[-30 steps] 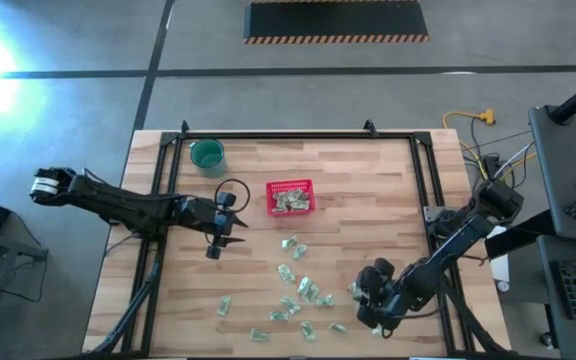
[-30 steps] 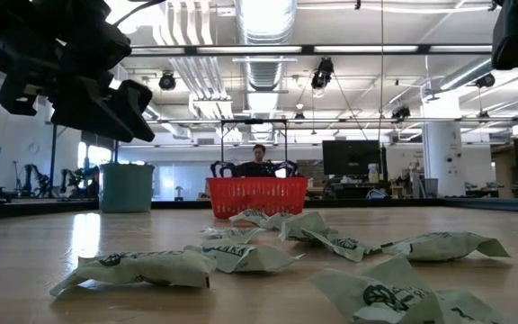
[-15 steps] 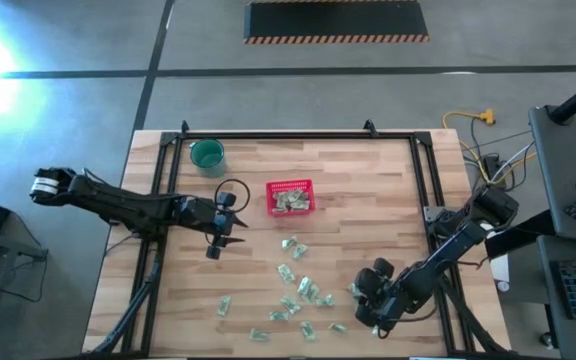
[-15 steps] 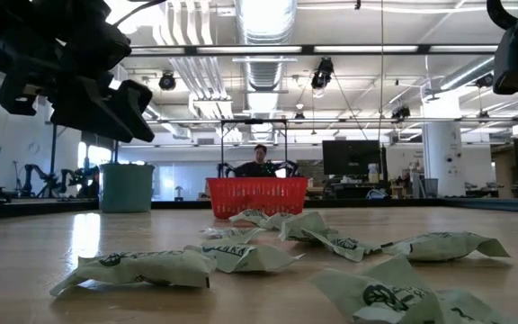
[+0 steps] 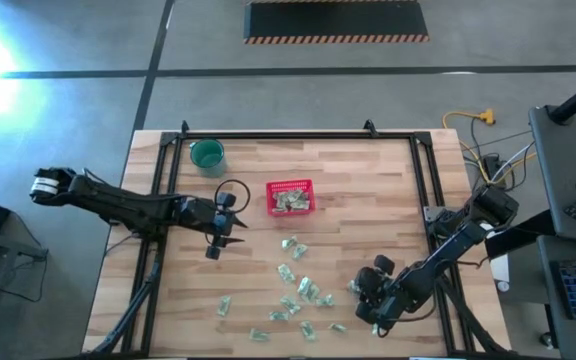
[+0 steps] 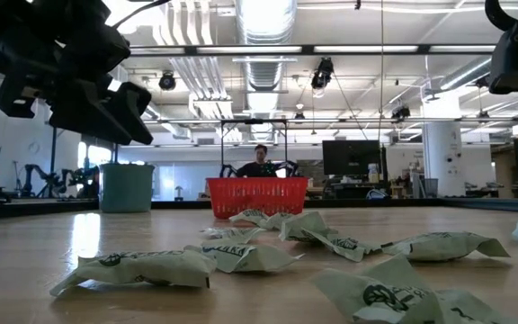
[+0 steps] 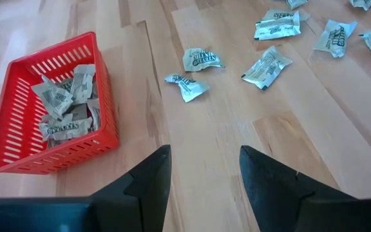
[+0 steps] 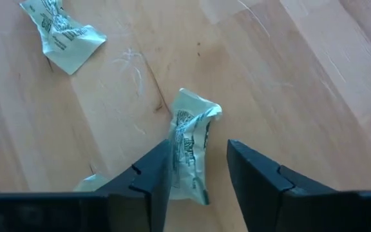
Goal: Pick and place items into bin
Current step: Put the stevia packet into the red bin
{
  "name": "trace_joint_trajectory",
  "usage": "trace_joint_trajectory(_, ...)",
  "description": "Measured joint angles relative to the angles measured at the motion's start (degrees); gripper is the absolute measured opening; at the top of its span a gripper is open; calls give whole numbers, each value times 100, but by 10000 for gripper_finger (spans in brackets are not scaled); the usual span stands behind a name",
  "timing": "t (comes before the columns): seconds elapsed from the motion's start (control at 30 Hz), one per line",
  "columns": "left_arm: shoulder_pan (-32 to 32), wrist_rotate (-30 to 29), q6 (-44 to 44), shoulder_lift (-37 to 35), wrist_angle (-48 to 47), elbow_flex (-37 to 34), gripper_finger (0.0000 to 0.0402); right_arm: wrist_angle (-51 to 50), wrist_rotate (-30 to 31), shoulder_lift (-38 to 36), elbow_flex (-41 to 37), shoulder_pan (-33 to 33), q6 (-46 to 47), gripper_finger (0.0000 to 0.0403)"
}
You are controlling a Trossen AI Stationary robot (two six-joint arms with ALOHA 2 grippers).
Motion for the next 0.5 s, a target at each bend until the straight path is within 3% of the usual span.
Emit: trace_joint_trajectory(0.5,-2,-5,1,0,13,-75,168,19,19,0,0,-2,-476,16)
